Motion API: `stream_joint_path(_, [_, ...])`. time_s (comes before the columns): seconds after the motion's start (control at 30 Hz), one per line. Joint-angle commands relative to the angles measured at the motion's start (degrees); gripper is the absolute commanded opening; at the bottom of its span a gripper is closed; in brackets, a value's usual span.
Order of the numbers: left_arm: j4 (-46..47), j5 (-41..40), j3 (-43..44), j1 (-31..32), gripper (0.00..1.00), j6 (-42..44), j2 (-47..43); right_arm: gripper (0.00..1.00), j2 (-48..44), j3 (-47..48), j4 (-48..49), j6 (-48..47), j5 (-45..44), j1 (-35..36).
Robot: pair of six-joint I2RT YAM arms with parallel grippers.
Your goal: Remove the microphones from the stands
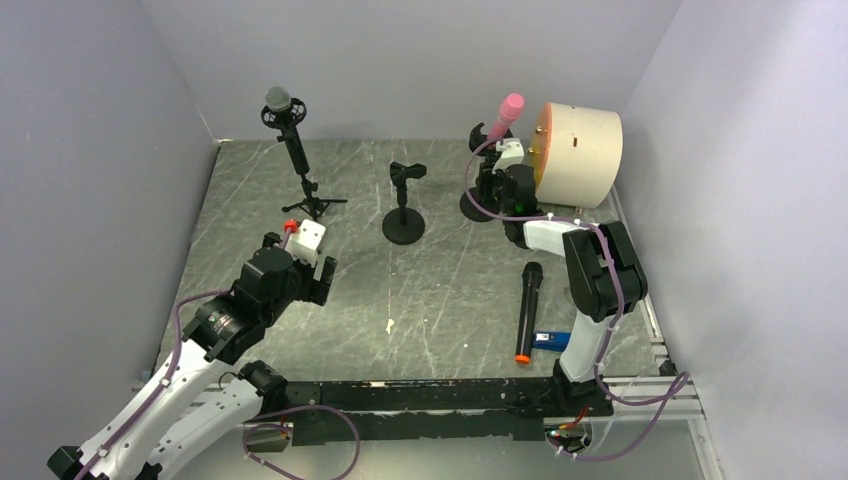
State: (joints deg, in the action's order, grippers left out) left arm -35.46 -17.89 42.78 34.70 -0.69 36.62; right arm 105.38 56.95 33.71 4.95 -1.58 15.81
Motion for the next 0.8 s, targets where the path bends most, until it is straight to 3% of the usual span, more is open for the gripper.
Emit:
stream_joint_path(0.0, [-0.05,-0.25,2.22,-0.16,0.89,-0.17,0.17,0.52,0.6,4.66,3.61,-0.29,0.02,-0.08])
stream_joint_path(0.13, [-0.3,-0.16,2.43,-0.18,0.89,-0.32,0.72,0.51,2.55,7.21,3.19,-0.84,-0.14,-0.08])
stream_joint_path(0.43, [-0.66,0.25,2.74,-0.17,0.88,-0.36,1.14,0.21,-0.65,2.8,5.69,2.49,3.39,-0.08])
stream_joint_path(0.77, [0.71,1.21,1.78,-0.29,0.88,-0.12,-1.55,0.19,-11.28,-8.94,8.17,8.11,10.84,2.35])
